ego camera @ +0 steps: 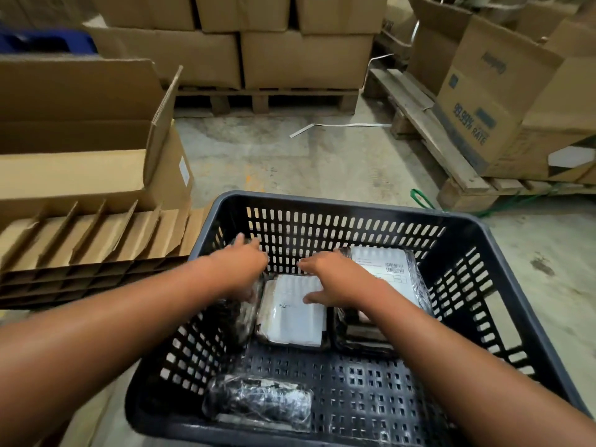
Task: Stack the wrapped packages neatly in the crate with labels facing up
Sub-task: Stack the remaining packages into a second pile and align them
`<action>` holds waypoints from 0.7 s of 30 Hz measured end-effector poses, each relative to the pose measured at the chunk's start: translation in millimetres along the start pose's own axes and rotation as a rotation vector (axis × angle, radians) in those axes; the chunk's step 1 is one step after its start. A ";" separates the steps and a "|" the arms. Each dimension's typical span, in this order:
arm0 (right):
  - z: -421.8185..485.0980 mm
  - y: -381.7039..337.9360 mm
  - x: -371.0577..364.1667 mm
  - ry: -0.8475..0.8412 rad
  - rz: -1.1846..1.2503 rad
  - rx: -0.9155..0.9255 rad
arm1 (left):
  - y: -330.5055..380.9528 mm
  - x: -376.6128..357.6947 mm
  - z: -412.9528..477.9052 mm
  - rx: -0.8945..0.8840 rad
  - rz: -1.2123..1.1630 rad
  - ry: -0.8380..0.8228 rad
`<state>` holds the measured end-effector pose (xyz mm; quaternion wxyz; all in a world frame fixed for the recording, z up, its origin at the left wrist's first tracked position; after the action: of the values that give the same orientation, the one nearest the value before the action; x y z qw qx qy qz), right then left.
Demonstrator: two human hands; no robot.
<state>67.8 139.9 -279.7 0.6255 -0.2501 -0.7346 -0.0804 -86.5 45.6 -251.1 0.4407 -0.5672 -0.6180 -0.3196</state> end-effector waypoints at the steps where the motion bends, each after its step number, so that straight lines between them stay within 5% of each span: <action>1: -1.5 -2.4 1.3 0.039 0.091 -0.019 | -9.6 9.2 -0.6 0.007 -0.069 0.004; 9: 0.9 -71.2 -38.2 0.039 0.799 -0.112 | -20.0 28.6 -15.3 -0.092 0.099 -0.027; 17: 11.6 -90.7 -80.6 0.270 0.967 -0.205 | -21.1 26.3 -18.5 -0.165 0.130 -0.072; 21: 8.9 -80.2 -80.4 0.313 1.053 -0.205 | -21.4 20.8 -17.3 -0.201 0.149 0.050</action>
<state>29.9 53.1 -343.0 0.6553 -0.6279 -0.3973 0.1360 -103.8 35.6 -222.9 0.4191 -0.6448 -0.5279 -0.3604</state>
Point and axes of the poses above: each hand's wrist, its own z-axis towards the middle knuckle, its own x-axis out of the back of the hand, y = z × x, the point moved 3 cm from there along z, towards the middle knuckle, and after that the axes turned 5 degrees about y, right-handed, at the moved point
